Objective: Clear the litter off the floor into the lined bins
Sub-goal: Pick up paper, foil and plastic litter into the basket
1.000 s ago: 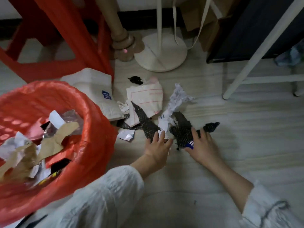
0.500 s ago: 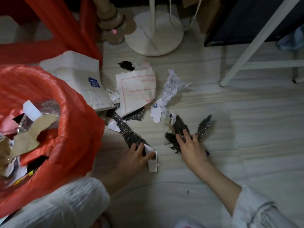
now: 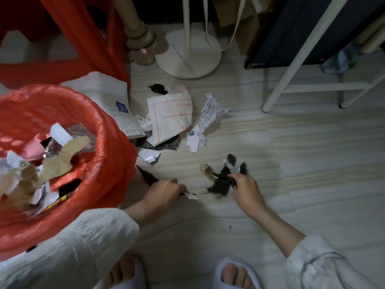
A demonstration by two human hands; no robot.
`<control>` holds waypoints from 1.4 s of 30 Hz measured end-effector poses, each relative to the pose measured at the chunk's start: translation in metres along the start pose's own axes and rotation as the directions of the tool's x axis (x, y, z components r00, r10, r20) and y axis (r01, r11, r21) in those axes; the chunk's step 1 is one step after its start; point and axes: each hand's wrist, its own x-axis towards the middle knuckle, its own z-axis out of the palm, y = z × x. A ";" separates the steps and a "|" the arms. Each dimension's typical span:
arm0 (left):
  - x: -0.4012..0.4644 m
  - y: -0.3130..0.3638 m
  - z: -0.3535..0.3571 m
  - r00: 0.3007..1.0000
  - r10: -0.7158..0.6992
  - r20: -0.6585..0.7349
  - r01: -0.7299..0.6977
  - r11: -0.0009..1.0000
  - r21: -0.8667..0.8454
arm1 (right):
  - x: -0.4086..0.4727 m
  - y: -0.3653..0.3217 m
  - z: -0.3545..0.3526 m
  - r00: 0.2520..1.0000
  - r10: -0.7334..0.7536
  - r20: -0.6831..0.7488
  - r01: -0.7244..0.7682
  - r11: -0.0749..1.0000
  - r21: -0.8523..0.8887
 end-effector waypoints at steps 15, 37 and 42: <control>-0.135 -0.011 -0.181 0.615 -0.534 -0.581 -0.078 0.691 -0.718 | -0.073 -0.183 -0.142 0.977 -0.025 -0.211 0.132 0.847 0.514; -0.214 -0.172 -0.117 0.545 -0.832 -0.107 0.191 0.247 -0.950 | -0.041 -0.336 -0.037 0.951 -0.202 0.235 -0.115 0.476 0.872; -0.212 -0.171 -0.097 0.399 -0.811 -0.428 0.261 0.548 -0.795 | -0.046 -0.322 -0.033 0.897 -0.395 0.198 0.291 0.866 0.406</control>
